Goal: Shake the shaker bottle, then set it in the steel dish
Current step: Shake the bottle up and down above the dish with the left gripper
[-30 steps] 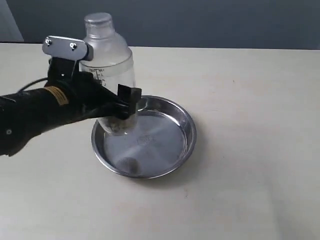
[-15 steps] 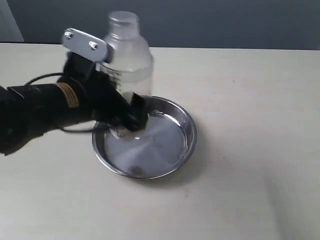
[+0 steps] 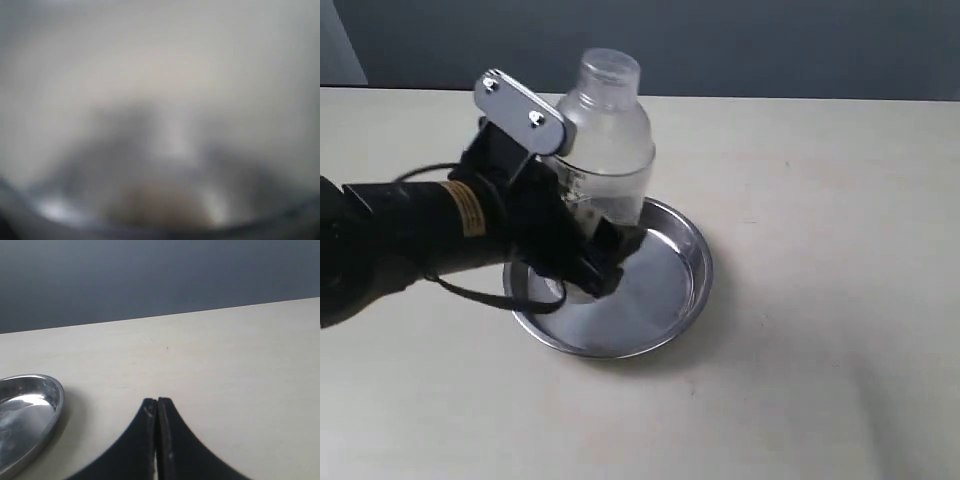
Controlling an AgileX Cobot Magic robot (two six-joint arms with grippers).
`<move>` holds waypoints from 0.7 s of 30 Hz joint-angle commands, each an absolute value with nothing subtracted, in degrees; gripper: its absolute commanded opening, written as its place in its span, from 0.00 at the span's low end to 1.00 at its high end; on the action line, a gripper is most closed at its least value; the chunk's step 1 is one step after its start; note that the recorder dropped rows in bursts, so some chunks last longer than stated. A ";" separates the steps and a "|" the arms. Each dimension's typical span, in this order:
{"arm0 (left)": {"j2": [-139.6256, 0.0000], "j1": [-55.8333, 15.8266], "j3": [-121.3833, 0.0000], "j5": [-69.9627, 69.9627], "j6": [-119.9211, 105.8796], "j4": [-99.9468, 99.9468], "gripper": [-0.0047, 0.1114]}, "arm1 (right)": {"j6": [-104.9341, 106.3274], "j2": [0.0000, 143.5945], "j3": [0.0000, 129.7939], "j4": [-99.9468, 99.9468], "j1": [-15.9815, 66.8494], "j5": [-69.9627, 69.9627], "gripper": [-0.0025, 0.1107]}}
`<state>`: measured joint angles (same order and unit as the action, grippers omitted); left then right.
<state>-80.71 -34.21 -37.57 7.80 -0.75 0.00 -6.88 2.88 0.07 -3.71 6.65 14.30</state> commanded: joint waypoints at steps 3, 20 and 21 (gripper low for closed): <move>-76.65 -33.08 -42.99 14.66 2.77 1.04 0.04 | -6.68 3.10 0.00 -3.40 6.88 13.52 0.01; -73.39 -34.38 -47.41 15.09 3.94 3.95 0.04 | -6.68 3.10 0.00 -3.16 6.76 13.63 0.01; -75.40 -34.38 -44.88 12.86 3.94 4.93 0.04 | -6.68 3.10 0.00 -3.16 6.76 13.63 0.01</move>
